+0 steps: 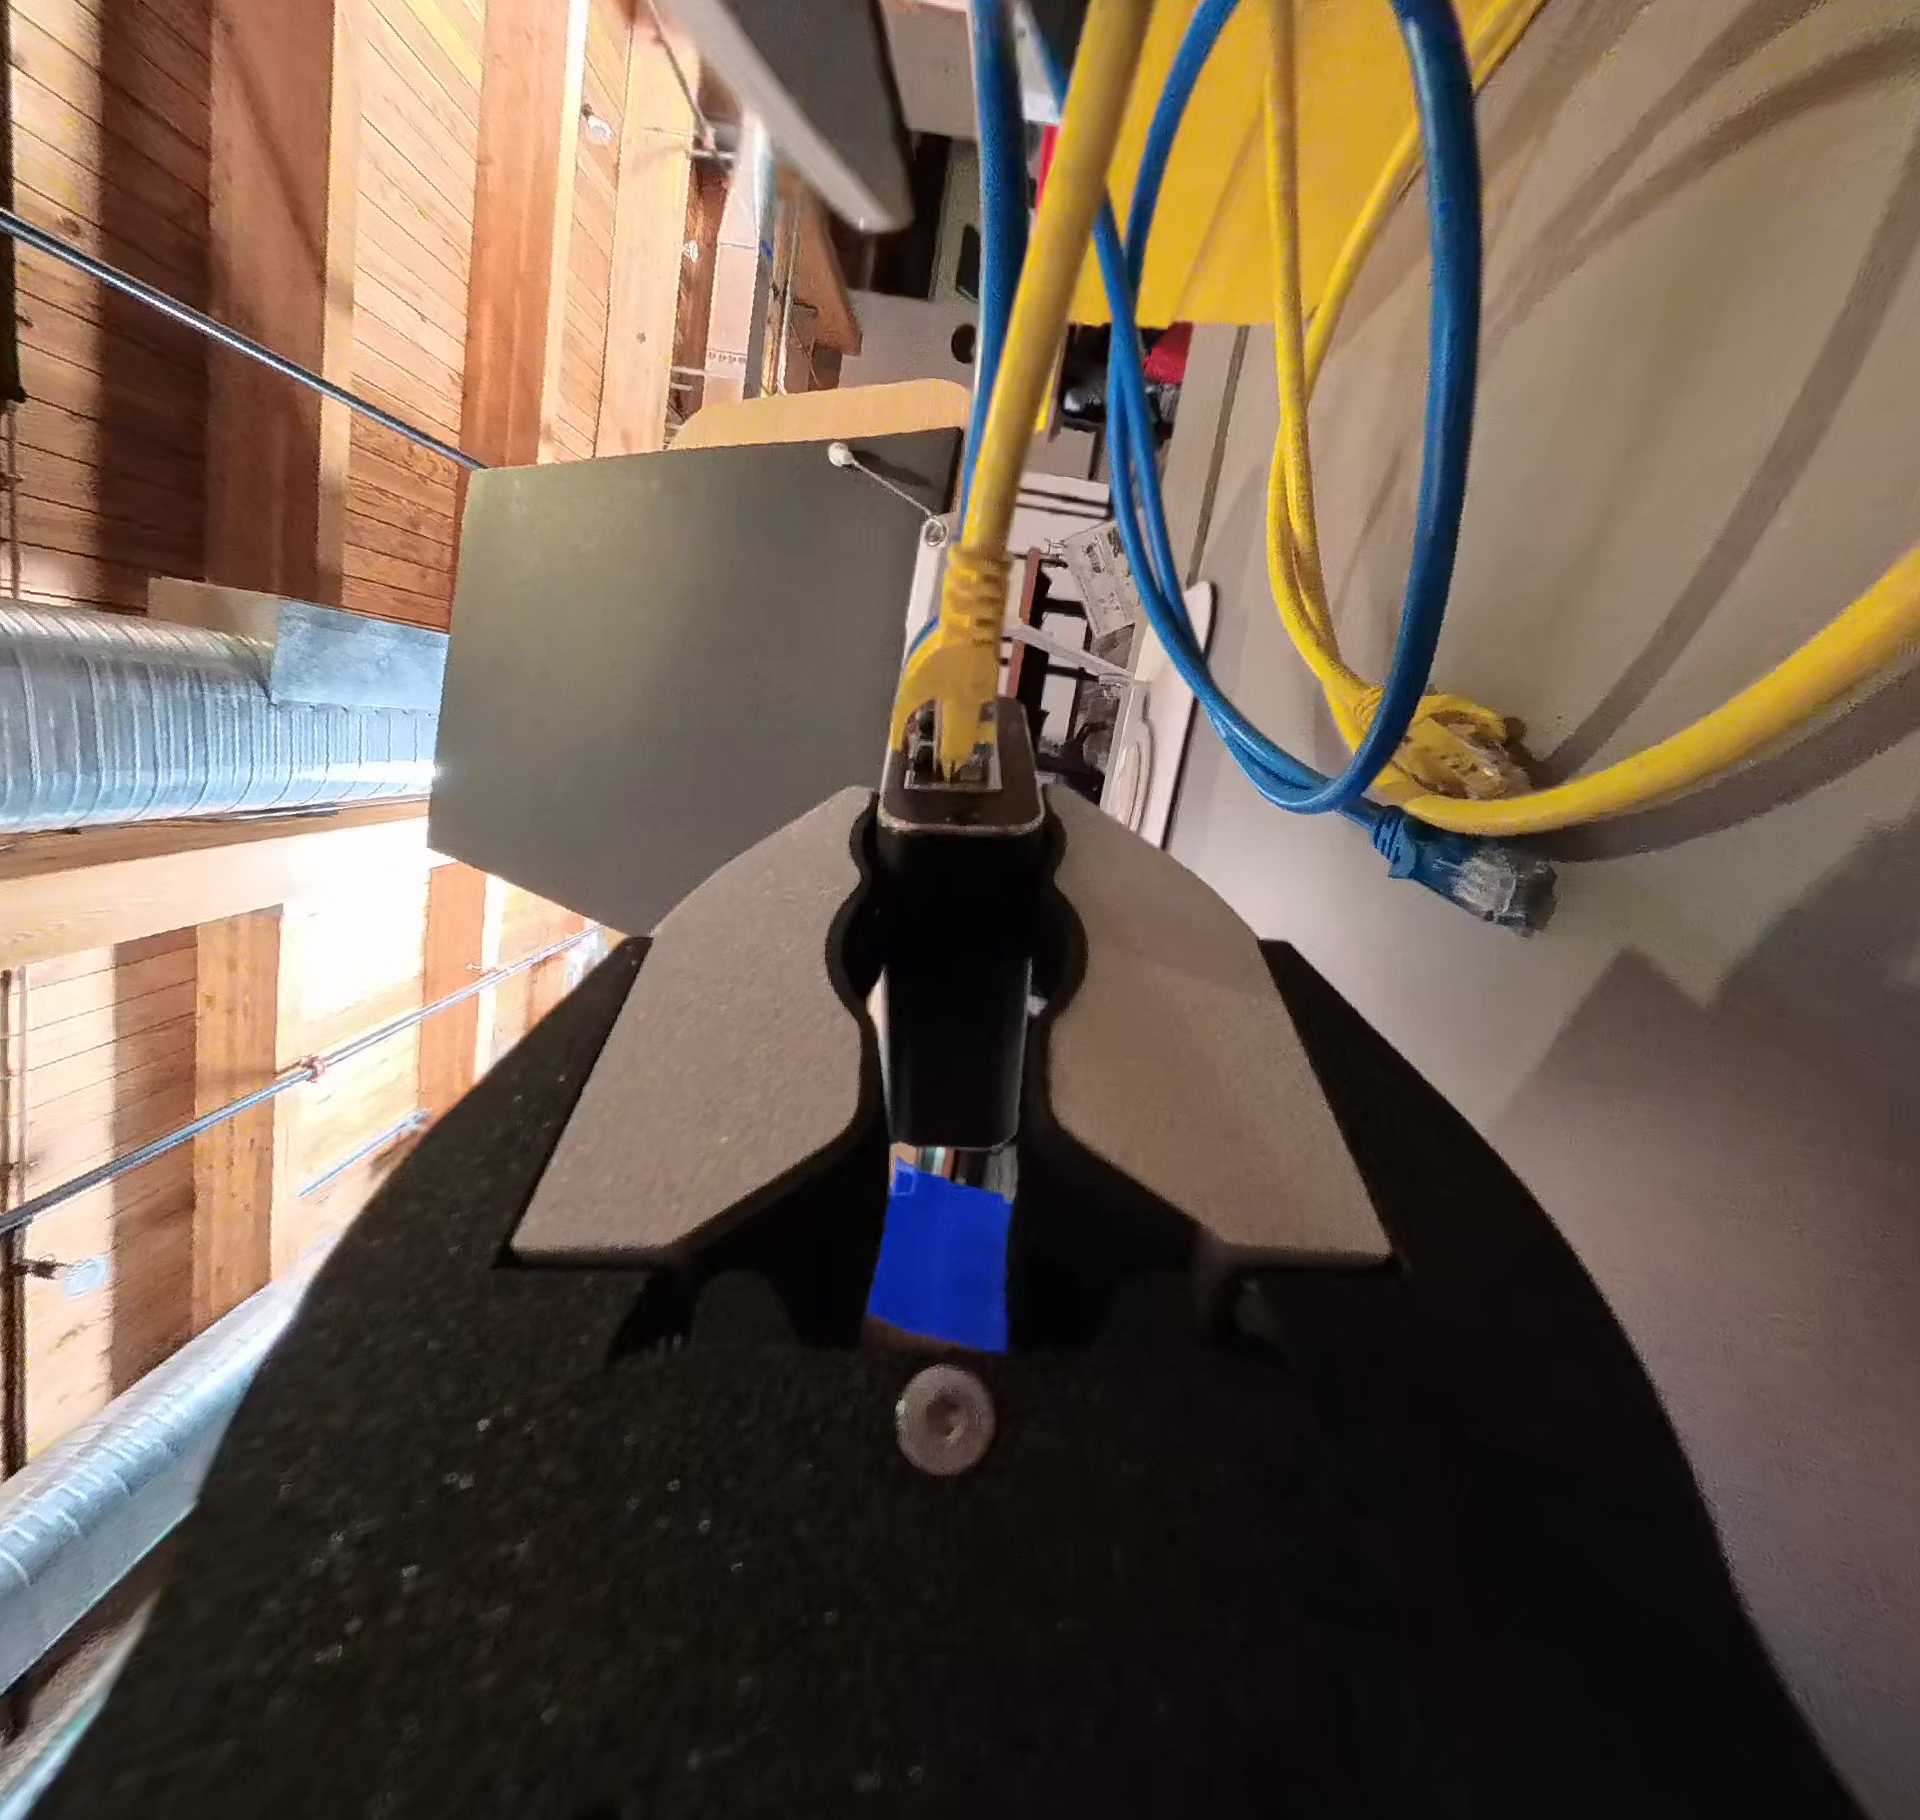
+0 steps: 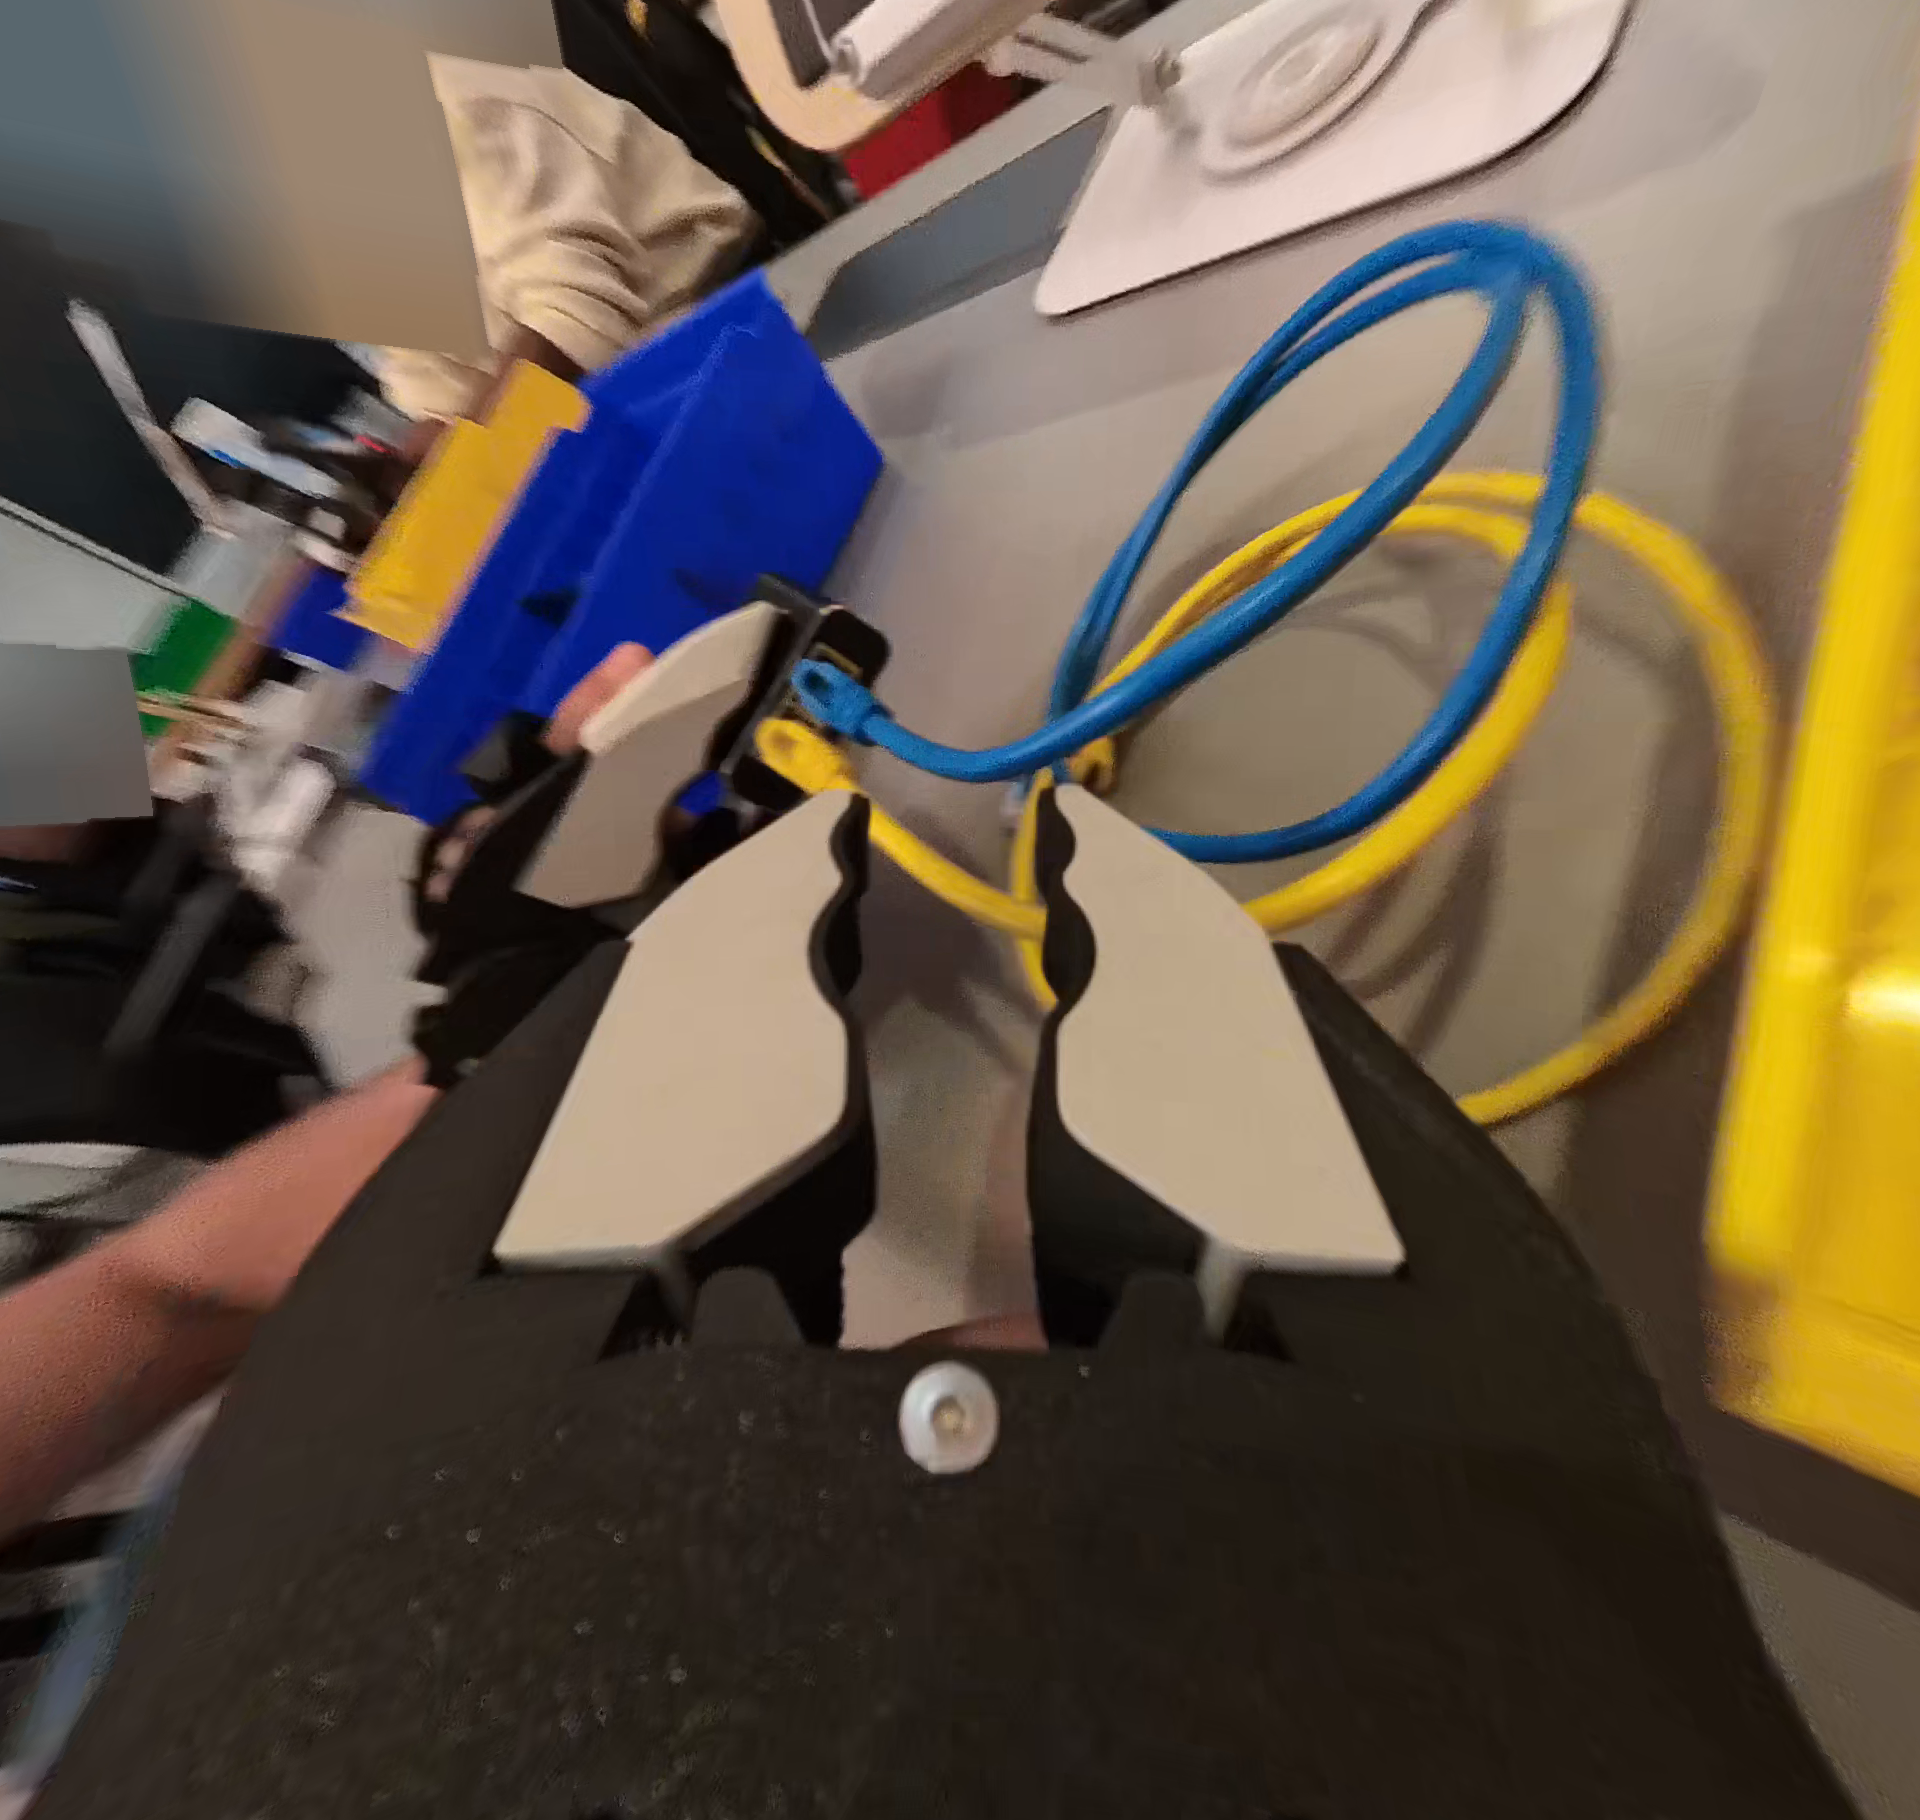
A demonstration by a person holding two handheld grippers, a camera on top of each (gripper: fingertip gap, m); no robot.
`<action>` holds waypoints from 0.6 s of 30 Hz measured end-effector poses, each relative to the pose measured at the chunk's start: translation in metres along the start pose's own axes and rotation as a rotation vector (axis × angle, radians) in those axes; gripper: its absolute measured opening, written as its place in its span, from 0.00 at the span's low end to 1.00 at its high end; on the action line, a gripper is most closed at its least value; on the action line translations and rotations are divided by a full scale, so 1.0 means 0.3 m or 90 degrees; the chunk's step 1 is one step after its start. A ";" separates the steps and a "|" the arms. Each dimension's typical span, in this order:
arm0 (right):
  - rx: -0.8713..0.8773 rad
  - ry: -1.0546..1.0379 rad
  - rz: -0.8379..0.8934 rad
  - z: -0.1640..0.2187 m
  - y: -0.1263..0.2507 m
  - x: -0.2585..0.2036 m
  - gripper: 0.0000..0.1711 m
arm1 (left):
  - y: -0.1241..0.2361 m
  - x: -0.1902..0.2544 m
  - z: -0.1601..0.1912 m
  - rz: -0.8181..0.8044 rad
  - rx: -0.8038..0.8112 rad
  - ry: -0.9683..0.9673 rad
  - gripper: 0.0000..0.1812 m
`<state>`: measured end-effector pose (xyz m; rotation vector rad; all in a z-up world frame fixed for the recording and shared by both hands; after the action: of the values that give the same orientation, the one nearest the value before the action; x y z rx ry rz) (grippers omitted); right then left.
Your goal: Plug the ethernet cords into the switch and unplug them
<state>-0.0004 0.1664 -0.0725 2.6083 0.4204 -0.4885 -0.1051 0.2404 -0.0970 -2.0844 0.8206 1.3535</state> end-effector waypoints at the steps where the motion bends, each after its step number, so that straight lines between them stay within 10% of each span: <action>1: -0.014 0.044 0.034 -0.002 0.011 0.009 0.20 | 0.001 -0.002 -0.003 0.003 0.006 0.003 0.13; 5: -0.092 0.173 0.060 0.019 0.003 0.003 0.30 | 0.008 -0.005 -0.020 -0.008 0.027 -0.008 0.13; 11: -0.084 -0.049 -0.203 0.044 -0.055 -0.055 0.29 | 0.019 0.001 -0.032 -0.027 0.048 -0.036 0.13; 18: -0.005 -0.172 -0.204 0.029 -0.087 -0.010 0.22 | 0.021 0.004 -0.035 -0.024 0.043 -0.029 0.13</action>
<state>-0.0151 0.1837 -0.0883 2.4278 0.7476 -0.9293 -0.1028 0.2286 -0.0950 -2.0000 0.7933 1.3298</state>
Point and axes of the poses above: each gripper's, where its closed fingertips meet, y back along the fingers, z out of its underside, x = y × z across the jaws, the point moved 5 cm from there along y, back along the fingers, and after that the axes turned 14 degrees about y, right-handed, at the moved point
